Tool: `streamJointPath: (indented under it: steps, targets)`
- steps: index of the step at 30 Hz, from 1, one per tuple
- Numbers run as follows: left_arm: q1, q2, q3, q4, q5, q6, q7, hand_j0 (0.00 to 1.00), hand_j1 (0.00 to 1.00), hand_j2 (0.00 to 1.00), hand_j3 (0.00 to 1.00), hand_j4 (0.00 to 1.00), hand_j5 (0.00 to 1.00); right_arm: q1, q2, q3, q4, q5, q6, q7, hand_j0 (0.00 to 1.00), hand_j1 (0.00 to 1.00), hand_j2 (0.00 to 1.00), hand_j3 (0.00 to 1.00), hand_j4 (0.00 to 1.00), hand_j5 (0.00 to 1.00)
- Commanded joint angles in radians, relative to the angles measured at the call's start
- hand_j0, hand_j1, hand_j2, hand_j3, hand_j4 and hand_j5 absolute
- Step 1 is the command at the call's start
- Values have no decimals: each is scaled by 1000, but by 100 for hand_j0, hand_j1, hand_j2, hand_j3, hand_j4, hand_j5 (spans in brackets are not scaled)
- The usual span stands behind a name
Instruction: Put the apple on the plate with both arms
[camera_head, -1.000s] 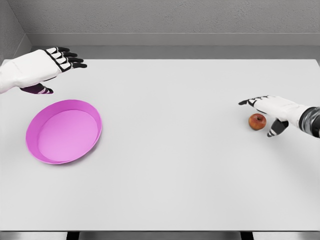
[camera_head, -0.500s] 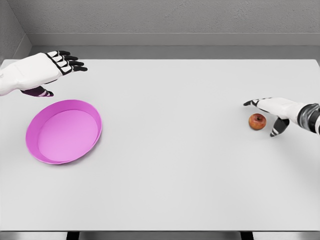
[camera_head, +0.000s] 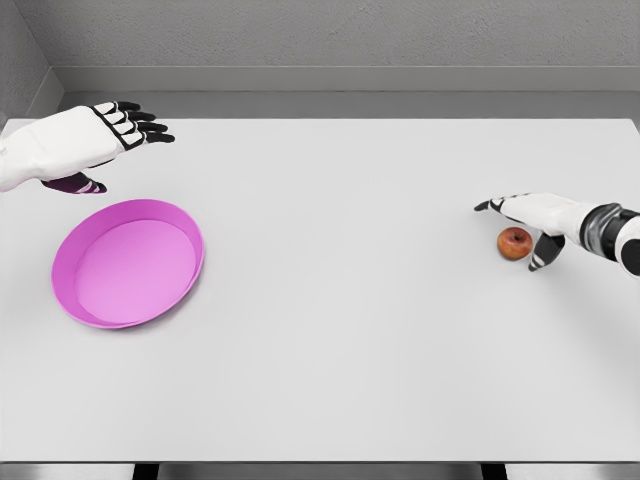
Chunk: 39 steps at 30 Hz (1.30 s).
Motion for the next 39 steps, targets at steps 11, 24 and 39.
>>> streamJointPath:
  steps: [11, 24, 39]
  targets:
    - [5, 2, 2, 1, 6, 1, -1, 100, 100, 100, 100, 100, 100, 2, -3, 3, -2, 1, -2, 0, 64, 64, 64, 64, 64, 64]
    - [5, 2, 2, -1, 6, 1, 1, 100, 100, 100, 100, 100, 100, 0, -3, 3, -6, 1, -5, 0, 57, 57, 57, 57, 57, 57]
    - [6, 1, 2, 1, 6, 1, 1, 100, 100, 100, 100, 100, 100, -2, -13, -11, -75, -4, -2, 0, 54, 54, 54, 54, 54, 54]
